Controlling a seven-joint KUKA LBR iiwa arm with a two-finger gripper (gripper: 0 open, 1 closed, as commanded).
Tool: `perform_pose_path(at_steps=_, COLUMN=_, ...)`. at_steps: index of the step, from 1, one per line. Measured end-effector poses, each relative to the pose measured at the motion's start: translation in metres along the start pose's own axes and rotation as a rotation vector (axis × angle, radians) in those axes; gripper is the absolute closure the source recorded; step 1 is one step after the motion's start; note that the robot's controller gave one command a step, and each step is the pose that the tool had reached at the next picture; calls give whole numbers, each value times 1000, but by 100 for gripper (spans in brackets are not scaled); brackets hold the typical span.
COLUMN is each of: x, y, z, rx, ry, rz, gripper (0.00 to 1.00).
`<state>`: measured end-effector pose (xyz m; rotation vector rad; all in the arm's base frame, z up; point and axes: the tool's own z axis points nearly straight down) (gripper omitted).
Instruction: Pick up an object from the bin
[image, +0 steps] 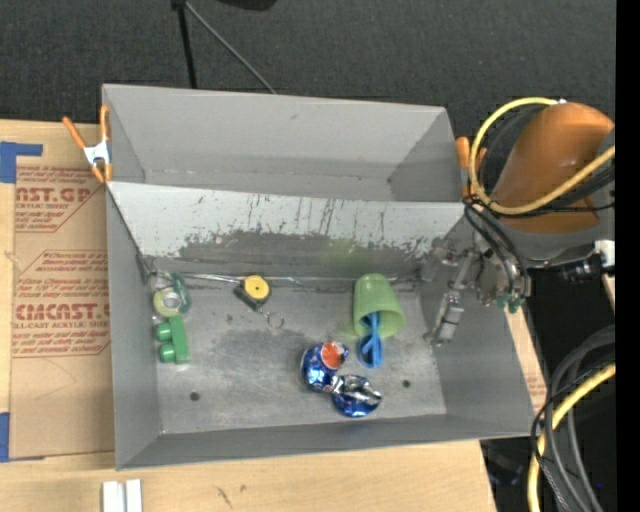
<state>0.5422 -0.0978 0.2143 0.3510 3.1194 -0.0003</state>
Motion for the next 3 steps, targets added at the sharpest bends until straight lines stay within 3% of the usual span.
perform_pose_path(at_steps=1, x=-22, y=60, z=127, rx=-5, ry=-26, rz=-231, gripper=0)
perform_pose_path(at_steps=2, x=-23, y=61, z=123, rx=-6, ry=-31, rz=-231, gripper=100)
perform_pose_path(at_steps=3, x=34, y=48, z=-21, rx=-1, ry=-6, rz=-183, gripper=100)
